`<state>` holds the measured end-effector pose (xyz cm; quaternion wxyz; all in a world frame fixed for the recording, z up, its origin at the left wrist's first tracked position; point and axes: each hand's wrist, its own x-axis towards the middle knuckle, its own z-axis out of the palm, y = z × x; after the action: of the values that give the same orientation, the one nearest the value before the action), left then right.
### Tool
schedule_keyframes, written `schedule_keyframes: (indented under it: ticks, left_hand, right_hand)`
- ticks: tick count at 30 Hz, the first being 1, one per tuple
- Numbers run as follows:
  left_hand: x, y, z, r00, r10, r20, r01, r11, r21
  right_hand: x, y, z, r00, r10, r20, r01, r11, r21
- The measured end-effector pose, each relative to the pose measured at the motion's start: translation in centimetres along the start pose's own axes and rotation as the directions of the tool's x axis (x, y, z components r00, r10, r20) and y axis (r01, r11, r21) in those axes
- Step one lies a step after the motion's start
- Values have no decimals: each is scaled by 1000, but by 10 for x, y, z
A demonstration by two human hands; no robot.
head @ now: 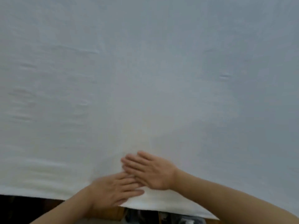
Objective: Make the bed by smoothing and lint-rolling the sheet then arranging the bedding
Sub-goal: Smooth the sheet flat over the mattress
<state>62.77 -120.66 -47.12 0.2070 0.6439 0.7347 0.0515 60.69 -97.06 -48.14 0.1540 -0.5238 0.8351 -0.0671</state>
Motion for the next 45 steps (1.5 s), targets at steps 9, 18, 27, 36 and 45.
schedule_keyframes:
  ticks: [9, 18, 27, 36, 45]
  left_hand:
    - [45, 61, -27, 857, -487, -169, 453, 868, -205]
    - [198, -220, -185, 586, -663, -465, 677, 717, -170]
    - [239, -150, -122, 889, -388, -244, 399, 917, -7]
    - [129, 26, -28, 999, 10, -35, -11, 999, -30]
    - [89, 4, -56, 991, -29, -133, 16, 995, -100]
  right_hand:
    - [-27, -32, -21, 997, -29, -68, 42, 978, 205]
    - [-94, 298, -114, 681, 678, -275, -694, 718, 53]
    - [-133, 216, -50, 713, 667, -215, -667, 741, 85]
    - [-194, -22, 25, 934, 349, -77, -340, 934, 113]
    - [-137, 33, -26, 828, 488, -275, -419, 866, 274]
